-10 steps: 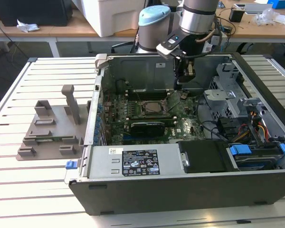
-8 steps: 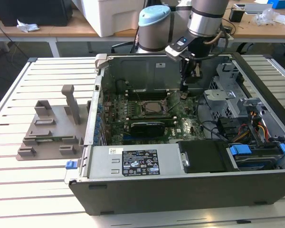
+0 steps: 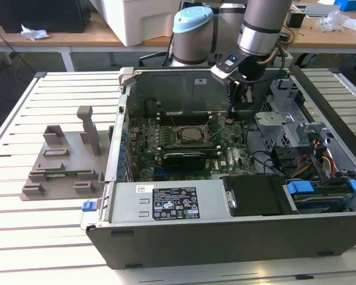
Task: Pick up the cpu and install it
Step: 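Close the cpu cover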
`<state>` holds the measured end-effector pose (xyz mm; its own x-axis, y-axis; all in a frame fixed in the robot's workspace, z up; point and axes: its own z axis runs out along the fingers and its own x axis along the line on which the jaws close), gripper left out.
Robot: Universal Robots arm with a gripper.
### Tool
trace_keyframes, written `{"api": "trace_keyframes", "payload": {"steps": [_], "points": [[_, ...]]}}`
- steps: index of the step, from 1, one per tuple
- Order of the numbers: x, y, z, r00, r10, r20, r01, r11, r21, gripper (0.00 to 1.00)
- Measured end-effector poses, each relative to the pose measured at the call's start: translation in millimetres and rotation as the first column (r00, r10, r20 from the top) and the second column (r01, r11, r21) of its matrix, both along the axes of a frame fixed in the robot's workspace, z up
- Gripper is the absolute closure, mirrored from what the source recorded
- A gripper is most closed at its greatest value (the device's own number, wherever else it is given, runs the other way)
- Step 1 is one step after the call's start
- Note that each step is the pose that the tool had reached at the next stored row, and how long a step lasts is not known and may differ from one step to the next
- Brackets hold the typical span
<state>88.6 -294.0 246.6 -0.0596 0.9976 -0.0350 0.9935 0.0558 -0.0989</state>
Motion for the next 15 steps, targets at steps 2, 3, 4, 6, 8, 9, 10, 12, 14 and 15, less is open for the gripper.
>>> {"api": "trace_keyframes", "payload": {"steps": [2, 3, 4, 6, 8, 9, 10, 12, 14, 15], "points": [[-9.0, 0.0, -0.5, 1.0, 0.0, -0.0001, 0.0, 1.0, 0.0004, 0.89], [-13.8, 0.0, -0.5, 1.0, 0.0, 0.0, 0.0, 1.0, 0.0003, 0.89], [-16.4, 0.0, -0.5, 1.0, 0.0, 0.0001, 0.0, 1.0, 0.0003, 0.89], [-24.2, -0.1, -0.5, 1.0, 0.0, 0.0003, 0.0, 1.0, 0.0004, 0.89], [-33.3, -0.1, -0.4, 1.0, 0.0, 0.0007, 0.0, 1.0, 0.0003, 0.89], [-38.8, -0.1, -0.4, 1.0, 0.0, 0.0013, 0.0, 1.0, 0.0003, 0.89], [-43.3, -0.1, -0.4, 1.0, 0.0, 0.0019, 0.0, 1.0, 0.0003, 0.89], [-50.1, -0.1, -0.5, 1.0, 0.0, 0.0031, 0.0, 1.0, 0.0004, 0.89], [-54.0, -0.1, -0.4, 1.0, 0.0, 0.0035, 0.0, 1.0, 0.0004, 0.89], [-57.5, -0.1, -0.4, 1.0, 0.0, 0.0035, 0.0, 1.0, 0.0004, 0.89]]}}
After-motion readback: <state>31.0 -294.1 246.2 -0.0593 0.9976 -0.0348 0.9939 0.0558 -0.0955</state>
